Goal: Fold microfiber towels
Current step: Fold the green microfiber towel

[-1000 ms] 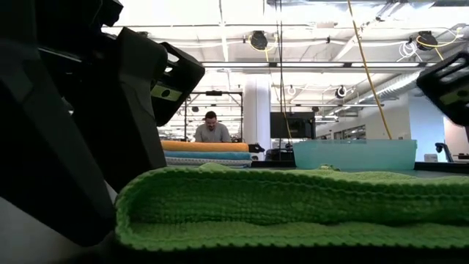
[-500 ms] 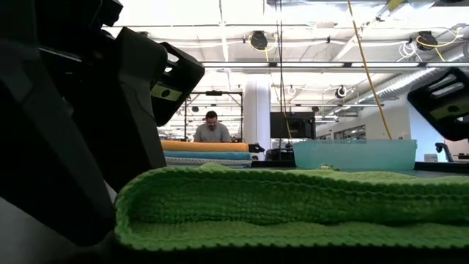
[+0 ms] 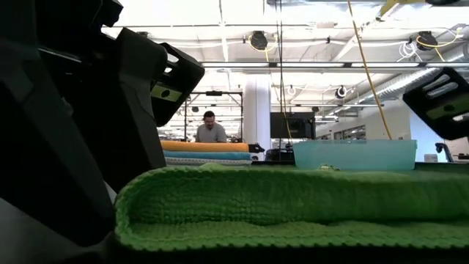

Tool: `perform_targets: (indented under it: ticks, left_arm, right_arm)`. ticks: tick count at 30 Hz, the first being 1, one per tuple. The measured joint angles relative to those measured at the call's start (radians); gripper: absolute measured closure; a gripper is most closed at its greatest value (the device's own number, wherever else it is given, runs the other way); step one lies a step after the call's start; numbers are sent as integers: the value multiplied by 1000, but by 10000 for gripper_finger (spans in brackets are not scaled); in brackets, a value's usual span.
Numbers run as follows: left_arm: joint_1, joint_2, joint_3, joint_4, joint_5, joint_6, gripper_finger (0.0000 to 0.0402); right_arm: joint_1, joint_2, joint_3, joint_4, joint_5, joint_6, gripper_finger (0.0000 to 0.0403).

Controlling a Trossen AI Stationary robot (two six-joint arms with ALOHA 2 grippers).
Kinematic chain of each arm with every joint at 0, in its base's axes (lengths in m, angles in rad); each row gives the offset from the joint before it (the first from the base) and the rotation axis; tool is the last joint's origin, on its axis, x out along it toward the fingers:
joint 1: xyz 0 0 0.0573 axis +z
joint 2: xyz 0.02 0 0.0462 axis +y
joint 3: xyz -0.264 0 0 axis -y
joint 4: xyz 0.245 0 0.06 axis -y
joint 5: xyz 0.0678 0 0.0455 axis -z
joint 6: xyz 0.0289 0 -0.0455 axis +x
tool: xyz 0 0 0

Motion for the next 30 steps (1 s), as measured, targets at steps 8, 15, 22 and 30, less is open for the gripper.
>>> perform_targets:
  ticks: [8, 15, 22, 30]
  left_arm:
    - [0, 0, 0, 7, 0, 6, 309]
    - [0, 0, 0, 16, 0, 16, 309]
    - [2, 0, 0, 40, 1, 17, 309]
    - [2, 0, 0, 40, 16, 17, 309]
  right_arm:
    - [23, -44, 0, -42, -4, 59, 402]
    - [40, -43, 0, -60, -26, 111, 402]
    - [40, -39, 0, -87, -29, 123, 402]
    - [43, -39, 0, -84, -109, 26, 332]
